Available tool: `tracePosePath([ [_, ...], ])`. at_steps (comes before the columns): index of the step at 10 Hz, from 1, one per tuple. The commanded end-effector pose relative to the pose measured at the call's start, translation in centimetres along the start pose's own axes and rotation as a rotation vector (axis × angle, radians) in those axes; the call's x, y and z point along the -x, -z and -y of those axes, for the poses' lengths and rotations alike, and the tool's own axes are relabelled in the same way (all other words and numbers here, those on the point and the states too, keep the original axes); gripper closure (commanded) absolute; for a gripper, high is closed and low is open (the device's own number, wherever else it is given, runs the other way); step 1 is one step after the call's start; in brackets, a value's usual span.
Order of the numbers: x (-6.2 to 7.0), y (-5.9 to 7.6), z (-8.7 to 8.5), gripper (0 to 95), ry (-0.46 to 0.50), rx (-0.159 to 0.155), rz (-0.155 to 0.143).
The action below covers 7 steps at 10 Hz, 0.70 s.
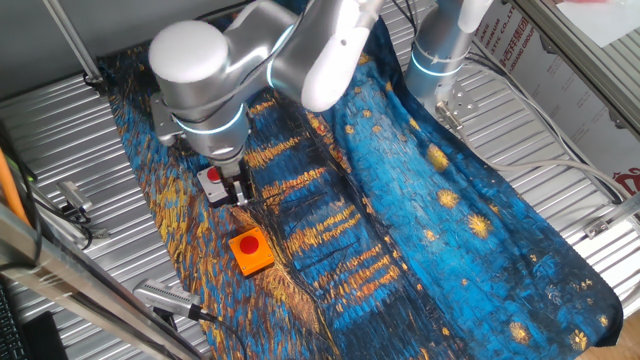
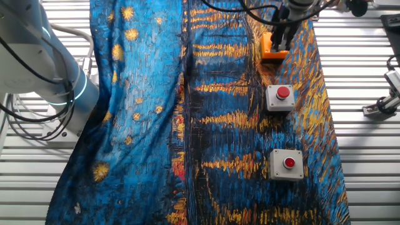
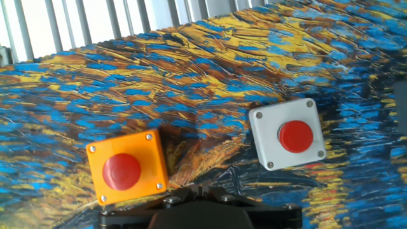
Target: Press three buttons from left to right in sequence
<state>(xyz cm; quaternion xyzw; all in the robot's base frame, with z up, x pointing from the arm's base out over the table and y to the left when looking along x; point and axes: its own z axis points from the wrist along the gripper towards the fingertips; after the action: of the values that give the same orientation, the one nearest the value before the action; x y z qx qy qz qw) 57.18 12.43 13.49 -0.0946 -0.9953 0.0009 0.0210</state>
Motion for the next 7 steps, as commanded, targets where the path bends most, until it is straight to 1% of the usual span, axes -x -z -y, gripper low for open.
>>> tracePosePath([
  [1,-0.12,0.06,0.12,95.0,0.001,0.001,0.004],
  [2,-0.12,0.06,0.12,95.0,0.003,0.002,0.003],
  [4,-0.12,0.06,0.12,95.0,0.067,0.002,0.004],
  [5,-0.12,0.06,0.12,95.0,0.2,-0.027,0.007],
  [6,-0.12,0.06,0.12,95.0,0.301,-0.039,-0.002],
  [7,-0.12,0.06,0.12,95.0,0.382,-0.029,-0.025],
])
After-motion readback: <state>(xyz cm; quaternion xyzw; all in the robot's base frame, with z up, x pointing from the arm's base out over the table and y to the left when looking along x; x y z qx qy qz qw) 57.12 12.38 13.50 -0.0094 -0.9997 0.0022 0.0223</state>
